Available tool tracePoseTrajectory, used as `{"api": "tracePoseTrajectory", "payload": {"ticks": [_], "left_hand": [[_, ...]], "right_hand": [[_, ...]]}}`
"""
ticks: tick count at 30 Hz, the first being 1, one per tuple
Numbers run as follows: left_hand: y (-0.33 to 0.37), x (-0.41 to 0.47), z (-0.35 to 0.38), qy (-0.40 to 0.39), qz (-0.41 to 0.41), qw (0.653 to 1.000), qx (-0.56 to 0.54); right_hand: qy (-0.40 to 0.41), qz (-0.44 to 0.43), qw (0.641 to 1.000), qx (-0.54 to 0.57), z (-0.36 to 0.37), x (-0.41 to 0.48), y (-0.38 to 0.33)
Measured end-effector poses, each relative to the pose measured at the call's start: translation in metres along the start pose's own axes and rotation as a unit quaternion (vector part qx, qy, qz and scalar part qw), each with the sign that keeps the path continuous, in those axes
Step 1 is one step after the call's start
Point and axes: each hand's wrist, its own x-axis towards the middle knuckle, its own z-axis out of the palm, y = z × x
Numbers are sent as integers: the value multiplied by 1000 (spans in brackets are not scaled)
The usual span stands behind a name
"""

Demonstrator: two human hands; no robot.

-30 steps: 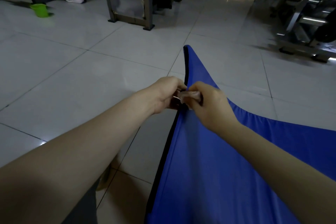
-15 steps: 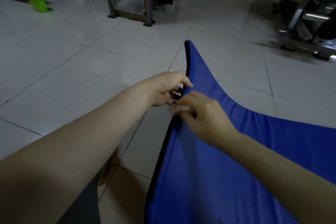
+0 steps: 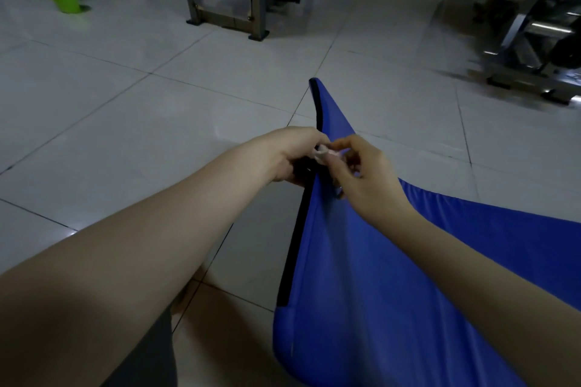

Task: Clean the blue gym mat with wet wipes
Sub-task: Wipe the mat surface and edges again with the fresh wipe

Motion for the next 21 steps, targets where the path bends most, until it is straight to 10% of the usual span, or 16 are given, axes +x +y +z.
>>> {"api": "tracePoseTrajectory", "payload": {"ticks": [7, 15, 21], "left_hand": [[4, 3, 3, 43, -2, 999, -20], [6, 16, -14, 128, 30, 988, -87], [8, 10, -8, 64, 29, 995, -65]], "right_hand": [[-12, 40, 999, 5, -2, 6, -7], [-193, -180, 964, -32, 16, -49, -41], [-16, -60, 995, -77, -6, -5, -20]]}}
